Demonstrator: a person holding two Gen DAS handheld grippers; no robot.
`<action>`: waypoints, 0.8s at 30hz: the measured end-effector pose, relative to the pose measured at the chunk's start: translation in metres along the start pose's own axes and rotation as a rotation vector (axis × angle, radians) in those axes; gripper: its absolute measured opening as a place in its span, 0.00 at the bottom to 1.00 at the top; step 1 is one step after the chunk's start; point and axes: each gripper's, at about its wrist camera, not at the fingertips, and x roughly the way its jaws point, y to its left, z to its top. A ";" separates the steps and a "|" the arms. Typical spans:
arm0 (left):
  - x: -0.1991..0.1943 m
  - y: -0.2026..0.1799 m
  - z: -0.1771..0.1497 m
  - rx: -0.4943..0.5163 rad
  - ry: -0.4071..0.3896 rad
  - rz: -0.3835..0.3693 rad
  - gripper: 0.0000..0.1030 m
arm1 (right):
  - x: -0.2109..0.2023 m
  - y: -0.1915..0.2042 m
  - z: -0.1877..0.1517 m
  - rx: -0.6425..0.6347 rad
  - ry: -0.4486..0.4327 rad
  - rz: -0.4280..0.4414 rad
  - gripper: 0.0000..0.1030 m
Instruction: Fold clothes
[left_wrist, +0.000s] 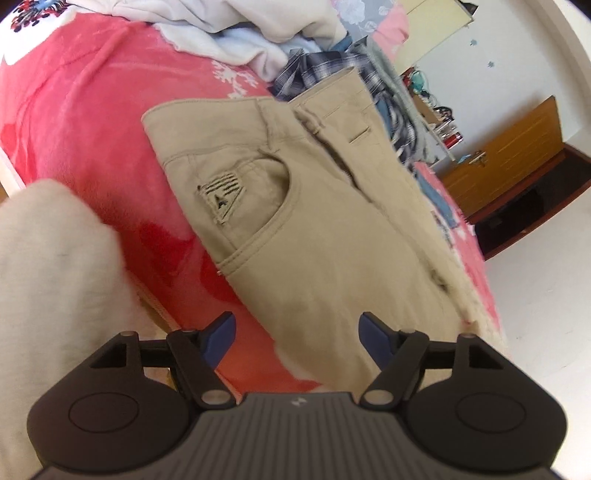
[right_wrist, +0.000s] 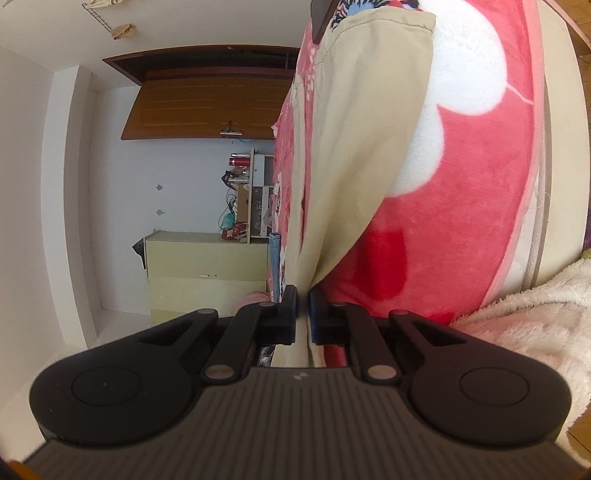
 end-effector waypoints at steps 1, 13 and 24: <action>0.005 0.001 -0.001 0.002 0.014 0.017 0.72 | -0.003 -0.003 0.001 -0.001 0.002 -0.003 0.06; 0.014 0.011 0.001 -0.050 0.013 -0.117 0.60 | -0.011 -0.004 -0.005 0.002 -0.001 -0.024 0.08; -0.015 0.017 0.015 -0.141 -0.080 -0.226 0.55 | -0.015 -0.012 -0.007 0.015 0.001 -0.029 0.08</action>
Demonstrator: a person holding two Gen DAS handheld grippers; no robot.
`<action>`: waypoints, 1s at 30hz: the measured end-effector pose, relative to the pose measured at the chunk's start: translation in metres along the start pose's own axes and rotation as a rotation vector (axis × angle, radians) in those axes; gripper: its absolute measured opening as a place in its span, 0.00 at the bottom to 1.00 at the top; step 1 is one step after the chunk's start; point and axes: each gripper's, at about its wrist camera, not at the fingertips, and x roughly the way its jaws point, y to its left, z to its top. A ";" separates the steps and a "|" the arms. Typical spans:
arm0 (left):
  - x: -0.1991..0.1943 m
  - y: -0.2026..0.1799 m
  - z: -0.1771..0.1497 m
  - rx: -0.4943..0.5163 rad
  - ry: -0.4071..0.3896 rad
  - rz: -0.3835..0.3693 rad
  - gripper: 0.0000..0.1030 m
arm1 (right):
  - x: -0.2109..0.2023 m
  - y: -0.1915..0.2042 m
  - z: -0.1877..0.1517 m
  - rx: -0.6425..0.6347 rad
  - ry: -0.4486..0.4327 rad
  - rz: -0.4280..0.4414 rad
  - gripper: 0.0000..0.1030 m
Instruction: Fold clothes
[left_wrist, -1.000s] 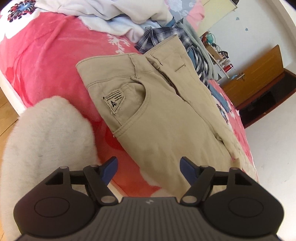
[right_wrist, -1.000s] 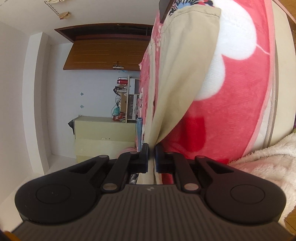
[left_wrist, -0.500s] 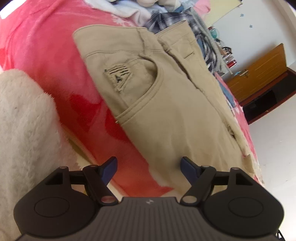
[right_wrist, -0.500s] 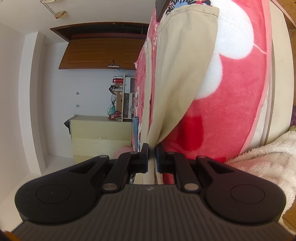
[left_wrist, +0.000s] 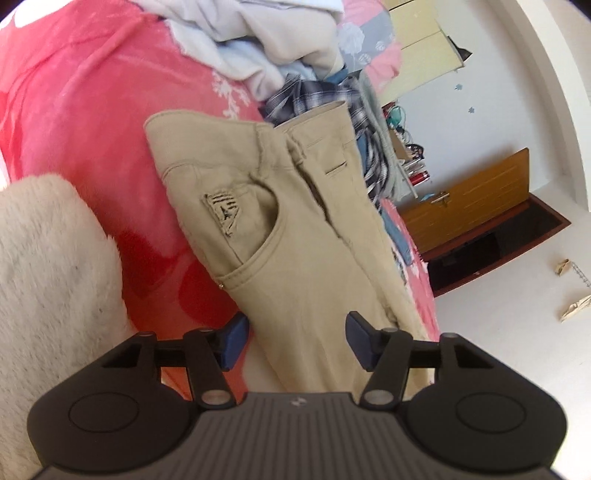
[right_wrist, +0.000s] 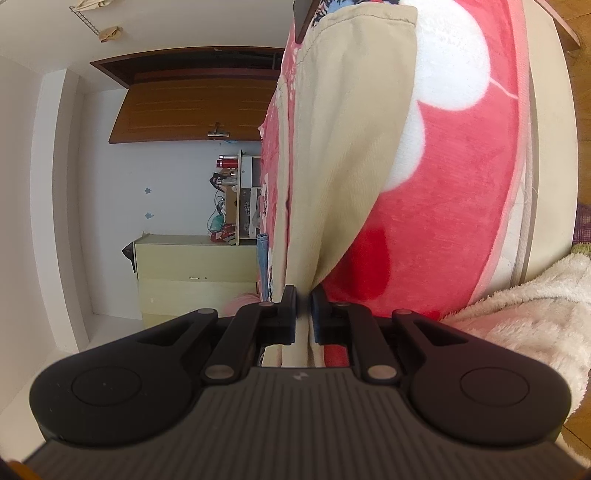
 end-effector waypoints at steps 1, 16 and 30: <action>-0.002 -0.002 0.001 0.004 -0.009 -0.013 0.55 | -0.001 0.000 0.000 -0.003 0.001 0.001 0.08; -0.005 -0.044 0.027 0.183 -0.113 -0.053 0.14 | 0.006 0.034 -0.003 -0.164 -0.023 0.008 0.04; 0.017 -0.090 0.068 0.250 -0.251 -0.116 0.01 | 0.039 0.122 0.001 -0.399 -0.077 0.022 0.04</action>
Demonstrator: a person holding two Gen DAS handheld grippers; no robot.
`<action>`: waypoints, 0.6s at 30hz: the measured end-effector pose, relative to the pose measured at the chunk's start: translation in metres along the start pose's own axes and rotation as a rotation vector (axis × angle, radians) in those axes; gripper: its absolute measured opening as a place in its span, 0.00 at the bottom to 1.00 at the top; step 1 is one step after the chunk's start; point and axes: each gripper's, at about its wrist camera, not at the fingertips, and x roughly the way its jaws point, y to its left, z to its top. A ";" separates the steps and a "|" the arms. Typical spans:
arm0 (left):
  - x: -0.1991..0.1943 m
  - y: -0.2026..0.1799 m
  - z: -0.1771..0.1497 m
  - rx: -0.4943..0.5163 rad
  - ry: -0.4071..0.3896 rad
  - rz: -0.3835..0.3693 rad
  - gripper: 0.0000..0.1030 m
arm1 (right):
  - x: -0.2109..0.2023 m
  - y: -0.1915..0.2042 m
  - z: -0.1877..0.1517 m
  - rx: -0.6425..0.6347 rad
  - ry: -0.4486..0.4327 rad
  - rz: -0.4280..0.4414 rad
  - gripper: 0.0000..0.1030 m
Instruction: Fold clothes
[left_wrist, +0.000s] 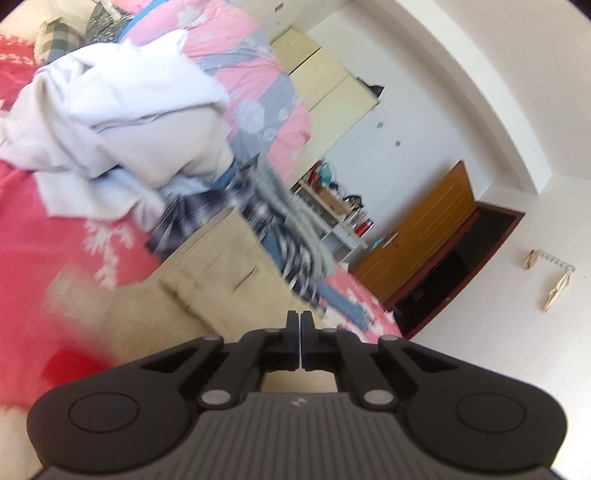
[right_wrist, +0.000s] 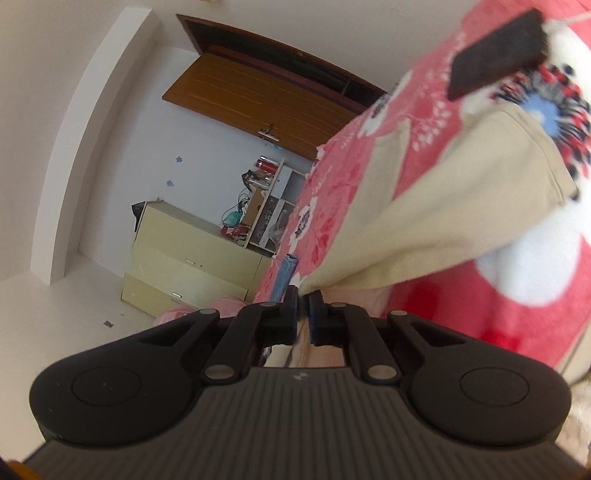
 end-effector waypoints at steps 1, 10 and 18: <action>0.005 -0.001 0.003 0.002 -0.007 0.000 0.01 | 0.006 0.004 0.002 -0.011 0.001 0.003 0.04; 0.016 0.010 -0.009 0.037 0.140 0.057 0.17 | 0.047 0.021 0.002 -0.063 0.016 -0.003 0.04; -0.031 0.051 -0.053 -0.098 0.316 0.101 0.46 | 0.040 0.002 -0.001 0.017 0.026 -0.020 0.04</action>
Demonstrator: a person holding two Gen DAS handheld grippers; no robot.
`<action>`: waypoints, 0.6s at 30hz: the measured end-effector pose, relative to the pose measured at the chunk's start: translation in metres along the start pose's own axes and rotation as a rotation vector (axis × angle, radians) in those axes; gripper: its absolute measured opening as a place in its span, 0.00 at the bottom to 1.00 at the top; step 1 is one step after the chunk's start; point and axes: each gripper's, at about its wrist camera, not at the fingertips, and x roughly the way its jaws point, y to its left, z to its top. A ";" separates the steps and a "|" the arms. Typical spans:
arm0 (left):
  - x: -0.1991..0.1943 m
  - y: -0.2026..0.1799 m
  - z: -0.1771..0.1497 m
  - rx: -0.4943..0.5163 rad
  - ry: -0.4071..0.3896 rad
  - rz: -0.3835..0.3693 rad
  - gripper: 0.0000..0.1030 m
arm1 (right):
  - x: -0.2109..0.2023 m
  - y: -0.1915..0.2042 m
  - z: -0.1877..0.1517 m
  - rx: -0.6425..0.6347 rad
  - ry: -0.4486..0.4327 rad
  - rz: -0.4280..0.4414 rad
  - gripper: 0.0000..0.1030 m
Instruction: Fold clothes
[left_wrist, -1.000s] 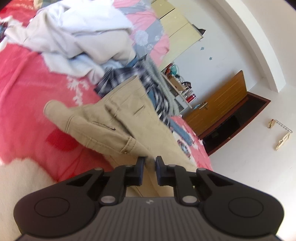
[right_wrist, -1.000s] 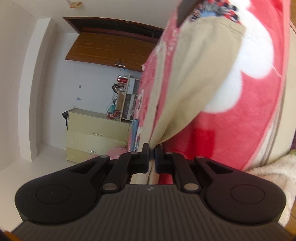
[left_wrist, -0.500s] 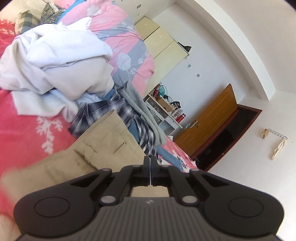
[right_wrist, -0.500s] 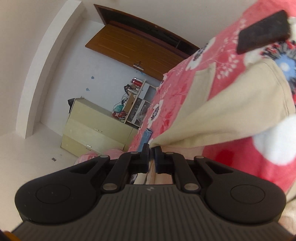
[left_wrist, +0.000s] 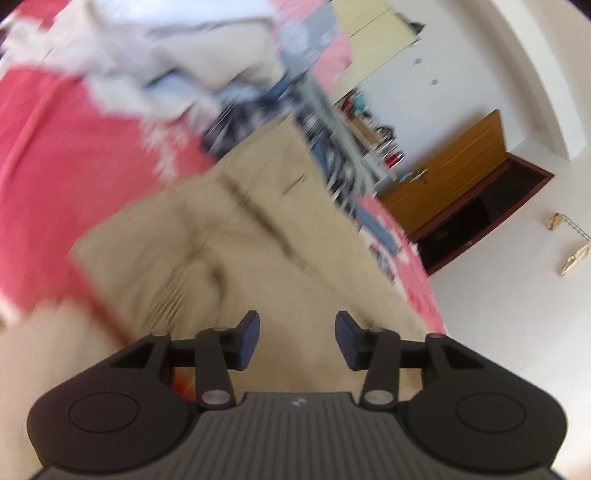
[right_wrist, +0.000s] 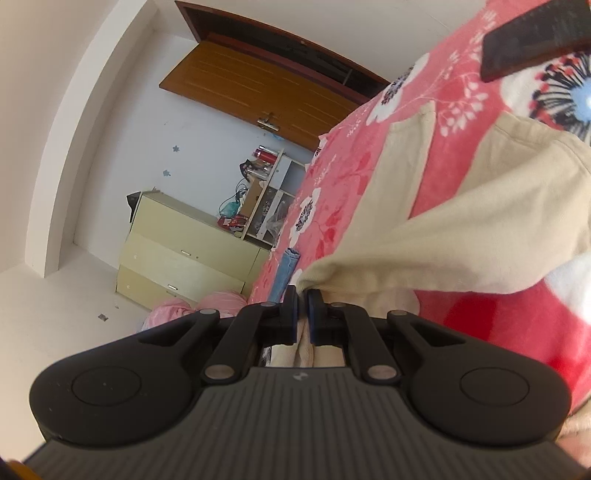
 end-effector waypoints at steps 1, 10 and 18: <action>0.000 0.006 -0.007 -0.022 0.018 0.006 0.46 | -0.003 -0.001 -0.001 0.003 -0.002 0.001 0.04; 0.001 0.031 -0.024 -0.129 0.004 -0.007 0.50 | -0.032 -0.011 -0.010 0.060 -0.019 -0.005 0.04; -0.003 0.033 -0.032 -0.180 0.009 -0.016 0.63 | -0.041 -0.017 -0.015 0.093 -0.019 0.001 0.04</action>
